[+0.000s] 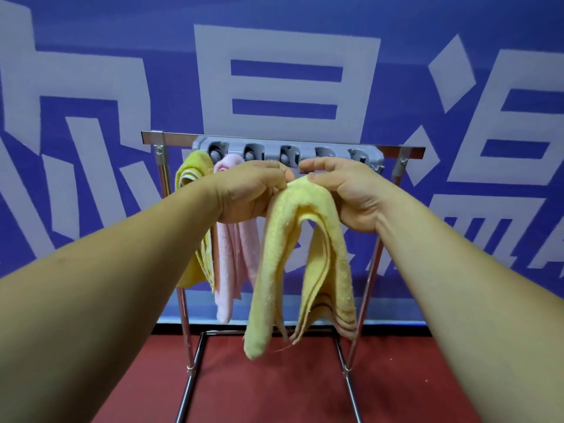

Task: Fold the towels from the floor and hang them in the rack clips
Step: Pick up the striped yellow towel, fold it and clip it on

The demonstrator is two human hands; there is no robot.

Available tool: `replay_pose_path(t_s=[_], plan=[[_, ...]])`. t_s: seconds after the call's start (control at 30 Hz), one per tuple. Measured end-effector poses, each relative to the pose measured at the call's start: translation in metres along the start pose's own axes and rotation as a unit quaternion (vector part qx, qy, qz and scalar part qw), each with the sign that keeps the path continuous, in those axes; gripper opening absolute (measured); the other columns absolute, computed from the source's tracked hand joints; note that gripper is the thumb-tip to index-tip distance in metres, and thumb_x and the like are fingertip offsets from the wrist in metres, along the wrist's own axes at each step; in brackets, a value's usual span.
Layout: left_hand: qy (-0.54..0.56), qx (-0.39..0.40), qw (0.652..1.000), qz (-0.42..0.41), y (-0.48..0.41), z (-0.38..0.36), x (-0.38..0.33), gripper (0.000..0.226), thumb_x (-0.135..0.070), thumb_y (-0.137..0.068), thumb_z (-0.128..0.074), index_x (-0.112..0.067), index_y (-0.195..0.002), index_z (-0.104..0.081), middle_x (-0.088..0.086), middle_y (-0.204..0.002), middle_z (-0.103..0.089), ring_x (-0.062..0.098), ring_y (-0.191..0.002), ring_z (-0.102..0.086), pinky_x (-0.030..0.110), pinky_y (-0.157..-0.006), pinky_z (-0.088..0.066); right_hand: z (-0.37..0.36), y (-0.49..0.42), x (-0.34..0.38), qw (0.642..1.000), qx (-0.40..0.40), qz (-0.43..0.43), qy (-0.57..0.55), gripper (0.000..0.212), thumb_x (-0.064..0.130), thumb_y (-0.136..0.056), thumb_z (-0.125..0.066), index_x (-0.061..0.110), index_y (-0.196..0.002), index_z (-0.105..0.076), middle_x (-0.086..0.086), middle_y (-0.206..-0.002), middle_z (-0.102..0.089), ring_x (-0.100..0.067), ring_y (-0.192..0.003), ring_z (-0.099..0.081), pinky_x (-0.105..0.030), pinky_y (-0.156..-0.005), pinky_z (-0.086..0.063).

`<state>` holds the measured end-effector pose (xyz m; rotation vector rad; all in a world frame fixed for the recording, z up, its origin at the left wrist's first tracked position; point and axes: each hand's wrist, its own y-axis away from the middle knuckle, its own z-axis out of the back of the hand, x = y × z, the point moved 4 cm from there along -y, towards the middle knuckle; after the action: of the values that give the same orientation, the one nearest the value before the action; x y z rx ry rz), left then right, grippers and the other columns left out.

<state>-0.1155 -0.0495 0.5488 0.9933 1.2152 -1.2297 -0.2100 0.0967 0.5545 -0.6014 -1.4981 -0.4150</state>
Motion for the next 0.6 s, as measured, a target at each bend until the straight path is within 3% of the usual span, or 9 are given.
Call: replay_pose_path(t_s=[0.13, 0.23, 0.3, 0.37, 0.4, 0.5, 0.6], plan=[[-0.033, -0.014, 0.999, 0.005, 0.007, 0.007, -0.012, 0.023, 0.005, -0.102, -0.043, -0.008, -0.110, -0.060, 0.011, -0.085, -0.059, 0.021, -0.072, -0.060, 0.033, -0.068, -0.056, -0.003, -0.001, 0.009, 0.999, 0.003, 0.004, 0.048, 0.031, 0.004, -0.102, -0.063, 0.011, -0.132, -0.065, -0.008, -0.088, -0.076, -0.015, -0.065, -0.067, -0.030, -0.061, -0.056], [-0.146, -0.050, 0.988, 0.020, 0.005, 0.019, -0.012, 0.026, 0.003, -0.100, -0.053, -0.001, -0.124, -0.061, 0.011, -0.094, -0.064, 0.019, -0.080, -0.063, 0.030, -0.073, -0.057, -0.006, -0.011, 0.011, 0.989, -0.014, 0.017, 0.144, 0.029, 0.004, -0.101, -0.065, 0.015, -0.128, -0.067, -0.009, -0.093, -0.074, -0.011, -0.063, -0.068, -0.028, -0.059, -0.057], [-0.243, -0.071, 0.967, 0.028, 0.002, 0.030, -0.009, 0.029, -0.004, -0.098, -0.062, -0.011, -0.126, -0.065, 0.009, -0.106, -0.067, 0.019, -0.092, -0.063, 0.032, -0.082, -0.053, -0.008, -0.021, 0.008, 0.976, -0.027, 0.025, 0.214, 0.028, 0.005, -0.098, -0.067, 0.021, -0.121, -0.069, -0.011, -0.099, -0.072, -0.016, -0.076, -0.071, -0.037, -0.072, -0.063], [-0.310, -0.100, 0.945, 0.022, 0.002, 0.039, -0.010, 0.024, -0.014, -0.098, -0.066, -0.022, -0.120, -0.067, 0.007, -0.111, -0.068, 0.018, -0.097, -0.062, 0.030, -0.080, -0.051, -0.011, -0.032, 0.005, 0.965, -0.038, 0.033, 0.259, 0.028, 0.008, -0.095, -0.068, 0.027, -0.115, -0.069, -0.009, -0.101, -0.072, -0.022, -0.089, -0.070, -0.048, -0.092, -0.061], [-0.335, -0.117, 0.935, 0.016, 0.001, 0.043, -0.012, 0.022, -0.017, -0.098, -0.066, -0.024, -0.119, -0.067, 0.005, -0.107, -0.068, 0.017, -0.093, -0.061, 0.028, -0.075, -0.049, -0.012, -0.037, 0.005, 0.961, -0.043, 0.037, 0.271, 0.027, 0.008, -0.095, -0.068, 0.028, -0.114, -0.069, -0.007, -0.099, -0.072, -0.022, -0.091, -0.068, -0.048, -0.094, -0.059], [-0.411, -0.169, 0.896, 0.001, -0.004, 0.053, -0.020, 0.017, -0.022, -0.099, -0.063, -0.025, -0.116, -0.065, -0.005, -0.097, -0.068, 0.014, -0.088, -0.061, 0.027, -0.068, -0.045, -0.017, -0.054, 0.009, 0.954, -0.063, 0.062, 0.286, 0.020, 0.009, -0.096, -0.065, 0.025, -0.108, -0.066, -0.002, -0.087, -0.064, -0.019, -0.081, -0.057, -0.037, -0.075, -0.051], [-0.431, -0.208, 0.878, -0.030, -0.018, 0.065, -0.031, 0.014, -0.019, -0.096, -0.062, -0.027, -0.107, -0.065, -0.005, -0.098, -0.072, 0.020, -0.095, -0.068, 0.034, -0.075, -0.054, -0.021, -0.074, 0.018, 0.940, -0.096, 0.092, 0.314, 0.012, 0.013, -0.097, -0.063, 0.022, -0.105, -0.063, 0.000, -0.086, -0.060, -0.017, -0.073, -0.050, -0.033, -0.060, -0.044]])
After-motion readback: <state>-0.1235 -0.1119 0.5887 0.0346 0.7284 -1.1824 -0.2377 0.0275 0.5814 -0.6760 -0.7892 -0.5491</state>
